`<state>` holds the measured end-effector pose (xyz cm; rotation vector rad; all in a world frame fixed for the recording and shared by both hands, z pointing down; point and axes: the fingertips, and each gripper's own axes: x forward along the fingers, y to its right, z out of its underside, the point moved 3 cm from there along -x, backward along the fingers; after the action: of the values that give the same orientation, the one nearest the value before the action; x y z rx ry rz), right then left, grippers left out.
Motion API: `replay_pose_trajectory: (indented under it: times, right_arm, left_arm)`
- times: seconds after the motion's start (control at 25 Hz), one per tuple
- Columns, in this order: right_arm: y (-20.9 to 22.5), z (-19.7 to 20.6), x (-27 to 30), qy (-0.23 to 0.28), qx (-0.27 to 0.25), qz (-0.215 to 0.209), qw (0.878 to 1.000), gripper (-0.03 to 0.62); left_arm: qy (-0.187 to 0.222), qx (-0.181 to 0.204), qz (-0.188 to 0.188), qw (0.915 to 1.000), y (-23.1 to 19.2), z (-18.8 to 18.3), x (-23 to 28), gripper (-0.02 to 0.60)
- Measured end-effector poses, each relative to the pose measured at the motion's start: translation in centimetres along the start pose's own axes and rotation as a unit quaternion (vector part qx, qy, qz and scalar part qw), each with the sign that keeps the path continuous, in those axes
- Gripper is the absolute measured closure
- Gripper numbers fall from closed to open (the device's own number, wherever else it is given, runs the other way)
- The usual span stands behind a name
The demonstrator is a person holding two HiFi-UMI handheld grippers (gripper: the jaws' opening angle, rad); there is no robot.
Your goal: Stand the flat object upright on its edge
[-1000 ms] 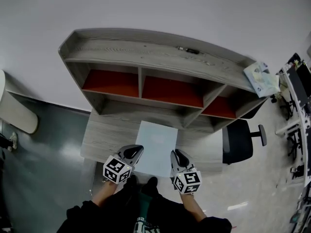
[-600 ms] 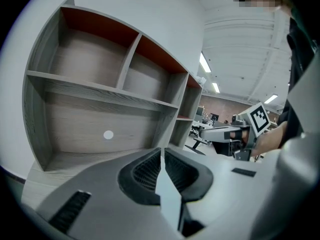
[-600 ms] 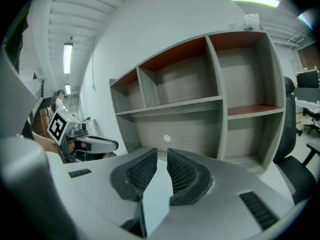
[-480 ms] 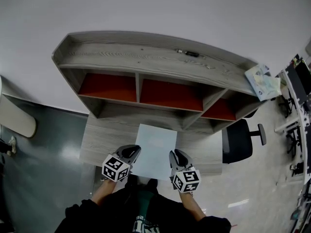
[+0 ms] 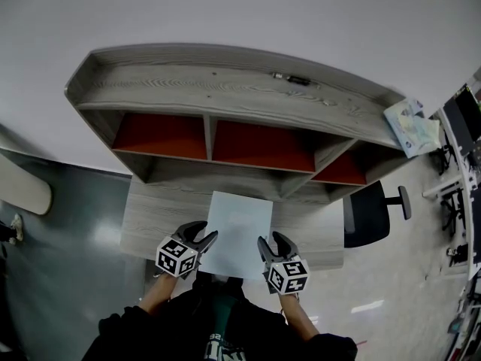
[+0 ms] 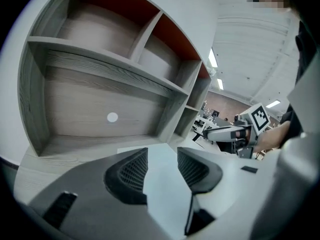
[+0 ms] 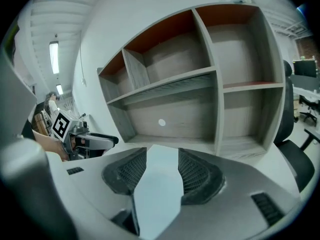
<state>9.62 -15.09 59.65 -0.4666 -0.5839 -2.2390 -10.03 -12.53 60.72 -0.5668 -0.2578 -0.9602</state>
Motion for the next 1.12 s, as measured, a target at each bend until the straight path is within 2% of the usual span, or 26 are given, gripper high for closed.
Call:
replay_pose_trajectory:
  times: [0.24, 0.44, 0.64, 0.8, 0.96, 1.12]
  right_arm:
    - [1.5, 2.0, 1.3, -0.041, 0.04, -0.013, 0.998, 0.375]
    - [3.3, 4.0, 2.6, -0.071, 0.101, -0.022, 0.992, 0.364]
    - [5.1, 6.5, 3.9, -0.107, 0.141, -0.028, 0.984, 0.356]
    - [6.2, 8.3, 4.7, -0.128, 0.185, -0.039, 0.974, 0.353]
    - [7.3, 10.1, 5.5, -0.153, 0.201, -0.042, 0.967, 0.347]
    - [7.7, 10.9, 6.2, -0.163, 0.218, -0.057, 0.96, 0.345]
  left_arm:
    - [-0.036, -0.023, -0.001, 0.9991, -1.3, 1.5, 1.3, 0.287]
    - [-0.071, -0.047, 0.004, 0.9964, -2.2, 3.1, 2.5, 0.235]
    - [-0.114, -0.052, 0.005, 0.9921, -2.9, 5.3, 3.8, 0.221]
    - [-0.133, -0.071, 0.006, 0.9885, -3.5, 6.6, 4.7, 0.218]
    - [-0.155, -0.094, 0.005, 0.9834, -4.2, 7.8, 5.6, 0.215]
    - [-0.191, -0.093, 0.007, 0.9771, -4.4, 9.4, 6.4, 0.21]
